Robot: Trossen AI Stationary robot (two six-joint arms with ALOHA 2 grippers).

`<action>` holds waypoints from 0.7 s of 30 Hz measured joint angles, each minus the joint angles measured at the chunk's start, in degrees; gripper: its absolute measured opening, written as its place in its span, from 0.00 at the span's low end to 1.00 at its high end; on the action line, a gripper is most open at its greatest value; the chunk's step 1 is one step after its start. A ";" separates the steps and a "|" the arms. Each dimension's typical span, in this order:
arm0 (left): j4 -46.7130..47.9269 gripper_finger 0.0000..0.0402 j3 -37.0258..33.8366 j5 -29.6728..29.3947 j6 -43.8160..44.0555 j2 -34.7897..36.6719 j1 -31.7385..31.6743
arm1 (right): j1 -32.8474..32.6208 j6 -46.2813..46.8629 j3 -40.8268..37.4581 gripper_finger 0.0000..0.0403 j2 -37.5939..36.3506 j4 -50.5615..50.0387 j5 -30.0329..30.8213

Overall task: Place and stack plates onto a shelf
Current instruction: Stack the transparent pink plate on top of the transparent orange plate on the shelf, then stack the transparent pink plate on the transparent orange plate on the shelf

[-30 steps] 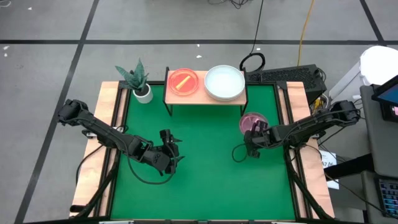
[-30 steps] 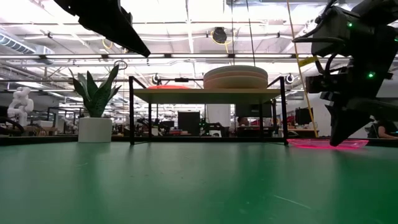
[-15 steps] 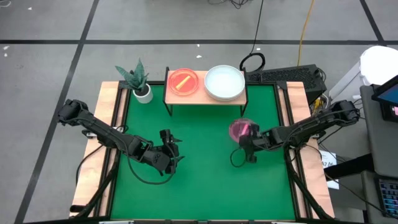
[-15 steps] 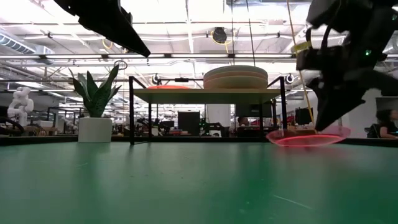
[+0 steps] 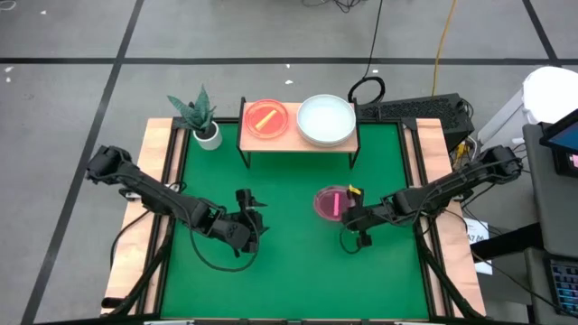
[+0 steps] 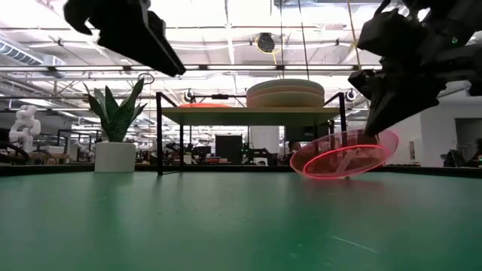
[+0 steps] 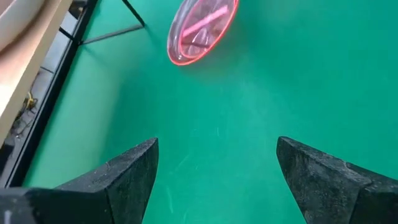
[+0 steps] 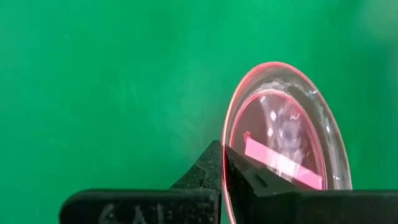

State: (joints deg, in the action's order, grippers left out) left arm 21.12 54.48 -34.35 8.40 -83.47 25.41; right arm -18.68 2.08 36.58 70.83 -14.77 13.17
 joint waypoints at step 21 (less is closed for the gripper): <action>-25.91 0.82 0.02 9.25 -28.89 -19.92 -7.45 | -0.42 3.04 -0.55 0.00 1.27 0.26 -4.43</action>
State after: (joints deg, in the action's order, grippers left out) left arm -4.78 54.50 -25.10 -20.48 -103.40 17.96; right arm -19.10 5.12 36.03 72.10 -14.51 8.74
